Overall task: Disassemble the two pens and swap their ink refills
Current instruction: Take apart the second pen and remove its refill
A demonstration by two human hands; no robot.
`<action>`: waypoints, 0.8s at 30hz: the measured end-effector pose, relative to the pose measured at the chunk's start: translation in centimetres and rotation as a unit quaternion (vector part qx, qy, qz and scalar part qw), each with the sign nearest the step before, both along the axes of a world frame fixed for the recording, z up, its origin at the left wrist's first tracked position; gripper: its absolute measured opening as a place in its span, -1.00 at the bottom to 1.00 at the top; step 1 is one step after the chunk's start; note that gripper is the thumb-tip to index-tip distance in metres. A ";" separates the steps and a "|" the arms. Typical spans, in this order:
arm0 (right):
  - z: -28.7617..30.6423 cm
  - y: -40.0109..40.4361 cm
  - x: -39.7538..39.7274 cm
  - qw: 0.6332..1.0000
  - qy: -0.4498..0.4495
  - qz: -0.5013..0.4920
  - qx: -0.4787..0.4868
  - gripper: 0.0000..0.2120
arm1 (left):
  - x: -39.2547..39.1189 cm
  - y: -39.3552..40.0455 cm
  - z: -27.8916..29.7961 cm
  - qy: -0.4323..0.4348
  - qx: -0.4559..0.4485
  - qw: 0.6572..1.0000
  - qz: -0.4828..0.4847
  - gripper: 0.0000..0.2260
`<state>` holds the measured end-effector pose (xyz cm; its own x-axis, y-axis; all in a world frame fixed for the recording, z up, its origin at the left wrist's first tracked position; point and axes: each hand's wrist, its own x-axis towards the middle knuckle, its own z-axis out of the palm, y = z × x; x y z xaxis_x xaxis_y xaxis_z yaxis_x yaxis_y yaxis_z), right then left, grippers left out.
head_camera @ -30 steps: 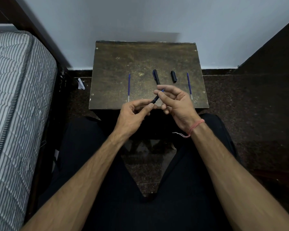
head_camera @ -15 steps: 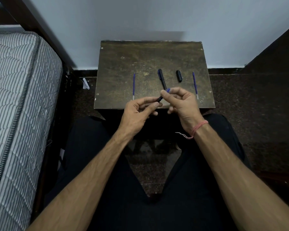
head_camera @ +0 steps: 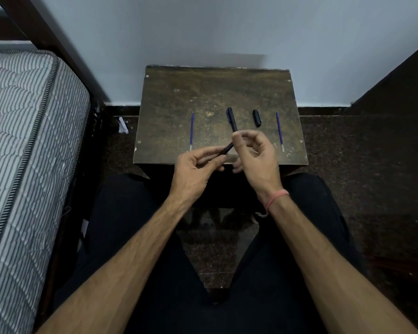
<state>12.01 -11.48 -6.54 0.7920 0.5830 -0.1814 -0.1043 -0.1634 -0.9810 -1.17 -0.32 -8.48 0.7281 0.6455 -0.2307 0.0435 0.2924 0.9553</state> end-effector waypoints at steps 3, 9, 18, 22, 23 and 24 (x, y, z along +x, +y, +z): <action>0.0 0.3 -0.3 0.992 0.094 0.036 0.072 -0.85 | 0.1 0.0 -0.1 -0.005 -0.010 1.000 0.009 -0.78; -0.3 0.1 0.2 0.998 0.055 -0.002 0.002 -0.66 | -0.3 -0.3 -0.5 0.007 0.006 1.000 0.022 -0.74; 0.3 0.3 0.3 0.988 0.153 0.004 0.037 -0.84 | -0.4 -0.5 -0.4 0.033 -0.012 0.999 0.001 -0.80; 0.0 -0.1 1.0 0.979 0.186 0.057 0.065 -0.81 | 0.0 -0.4 -0.6 0.035 -0.025 0.999 -0.013 -0.83; 0.1 -0.2 1.4 0.971 0.212 0.085 0.076 -0.78 | 0.1 -0.3 -0.7 0.038 -0.031 0.999 -0.021 -0.83; 0.1 -0.4 1.8 0.964 0.232 0.107 0.078 -0.77 | 0.2 -0.3 -0.8 0.044 -0.031 0.998 -0.035 -0.84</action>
